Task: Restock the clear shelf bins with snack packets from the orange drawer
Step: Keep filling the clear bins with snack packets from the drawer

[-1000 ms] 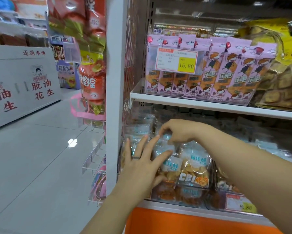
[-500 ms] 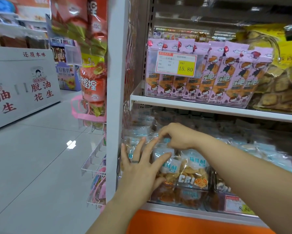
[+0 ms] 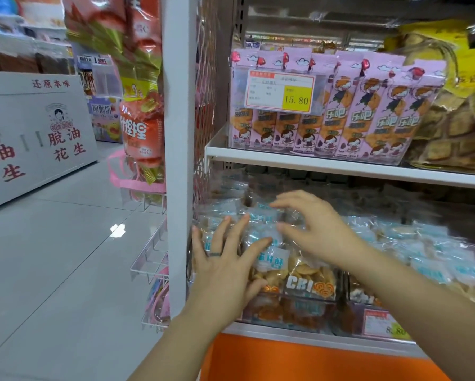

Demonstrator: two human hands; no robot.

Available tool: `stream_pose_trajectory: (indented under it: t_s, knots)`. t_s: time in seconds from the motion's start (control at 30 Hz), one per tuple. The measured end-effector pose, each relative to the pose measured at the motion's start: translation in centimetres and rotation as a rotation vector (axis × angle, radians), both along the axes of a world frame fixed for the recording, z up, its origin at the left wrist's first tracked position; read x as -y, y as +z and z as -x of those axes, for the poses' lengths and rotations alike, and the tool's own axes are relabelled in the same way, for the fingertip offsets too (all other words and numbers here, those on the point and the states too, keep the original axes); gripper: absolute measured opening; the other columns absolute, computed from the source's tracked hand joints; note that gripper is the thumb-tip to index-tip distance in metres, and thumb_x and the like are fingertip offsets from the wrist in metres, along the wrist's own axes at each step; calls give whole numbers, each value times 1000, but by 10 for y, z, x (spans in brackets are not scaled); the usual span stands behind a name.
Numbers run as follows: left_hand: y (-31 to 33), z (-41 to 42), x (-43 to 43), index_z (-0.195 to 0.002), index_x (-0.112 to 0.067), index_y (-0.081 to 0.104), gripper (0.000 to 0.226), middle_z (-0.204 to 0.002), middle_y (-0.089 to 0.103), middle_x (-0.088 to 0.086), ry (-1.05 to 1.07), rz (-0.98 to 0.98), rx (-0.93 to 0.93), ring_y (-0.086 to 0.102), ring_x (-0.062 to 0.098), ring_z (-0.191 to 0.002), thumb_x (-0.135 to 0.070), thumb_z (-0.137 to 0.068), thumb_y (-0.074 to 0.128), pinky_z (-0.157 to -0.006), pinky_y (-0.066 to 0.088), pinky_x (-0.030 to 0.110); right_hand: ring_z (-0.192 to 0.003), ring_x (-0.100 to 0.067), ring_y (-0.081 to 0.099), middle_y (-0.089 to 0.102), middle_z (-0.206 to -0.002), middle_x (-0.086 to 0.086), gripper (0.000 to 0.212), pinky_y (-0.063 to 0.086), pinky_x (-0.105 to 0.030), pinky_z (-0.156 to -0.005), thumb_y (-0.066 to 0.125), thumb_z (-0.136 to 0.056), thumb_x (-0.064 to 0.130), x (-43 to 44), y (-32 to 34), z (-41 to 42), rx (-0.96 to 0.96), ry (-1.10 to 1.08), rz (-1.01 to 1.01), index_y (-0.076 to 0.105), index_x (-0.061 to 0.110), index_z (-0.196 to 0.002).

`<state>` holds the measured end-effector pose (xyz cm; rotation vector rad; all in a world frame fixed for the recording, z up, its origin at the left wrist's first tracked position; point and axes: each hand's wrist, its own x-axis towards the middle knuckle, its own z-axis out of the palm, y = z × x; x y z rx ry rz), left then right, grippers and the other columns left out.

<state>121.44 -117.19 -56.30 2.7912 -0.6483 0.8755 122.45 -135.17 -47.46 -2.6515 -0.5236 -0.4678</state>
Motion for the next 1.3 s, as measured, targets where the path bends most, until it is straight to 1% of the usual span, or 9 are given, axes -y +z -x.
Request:
stream_pose_trajectory:
  t_s: [0.13,0.23,0.3,0.43,0.53,0.63,0.87,1.03,1.3]
  knots:
    - [-4,-2,-3,-134,-41,39,61,-154,26,6,-18,1,-26,22,32,-143,-60,-77,49,-107,2,68,-144,-9,-8,-6,-152,18,71,-11,-41,-118,46,-92,46,5,-50,42,-59,-83,318,5,37,-149]
    - [-5,-1,-4,-136,-42,37,59,-155,24,5,-18,-7,-53,16,30,-144,-62,-80,36,-109,-7,60,-145,-13,-6,0,-157,6,72,-10,-46,-114,36,-92,45,12,-67,41,14,-86,464,-1,27,-150]
    - [-4,-1,-3,-135,-42,37,59,-155,25,5,-7,-7,-67,17,30,-143,-63,-80,33,-109,-7,59,-139,-5,-24,-15,-152,14,74,-21,-41,-114,36,-98,41,17,-62,34,-39,-37,475,-18,28,-147]
    - [-5,-4,1,-134,-42,39,61,-154,27,8,9,-6,-38,20,32,-144,-59,-77,54,-108,-7,63,-133,0,-30,-28,-143,18,84,-24,-37,-112,43,-99,34,23,-48,31,-145,42,553,-33,31,-134]
    - [-5,-3,4,-133,-41,40,69,-154,27,9,22,-7,-40,20,33,-144,-53,-71,70,-108,-6,66,-133,2,-29,-28,-143,20,89,-25,-33,-110,48,-97,31,23,-48,31,-175,68,515,-32,32,-136]
    - [-6,0,1,-136,-41,38,63,-156,21,9,4,-27,-28,15,34,-145,-55,-78,58,-106,-1,69,-135,6,-21,-20,-144,24,92,-23,-27,-110,53,-94,38,25,-41,36,-199,95,411,-26,35,-141]
    - [-14,5,-5,-138,-41,38,53,-158,17,9,-23,-29,58,9,35,-145,-62,-89,31,-110,-6,61,-141,-11,21,30,-151,7,47,-2,-30,-117,48,-96,35,37,-16,20,5,-150,151,37,28,-142]
    - [-13,3,-2,-136,-43,38,50,-157,19,8,-36,-54,114,13,36,-144,-57,-89,32,-108,-1,64,-141,-21,20,24,-155,0,53,9,-47,-117,36,-97,50,34,-14,-13,-213,-252,359,31,29,-146]
    - [-12,1,0,-135,-44,40,50,-157,18,7,-31,-71,66,15,36,-143,-56,-87,34,-108,-2,63,-146,-20,7,9,-160,2,69,1,-49,-116,27,-92,65,40,-5,-21,-381,-260,442,14,30,-151]
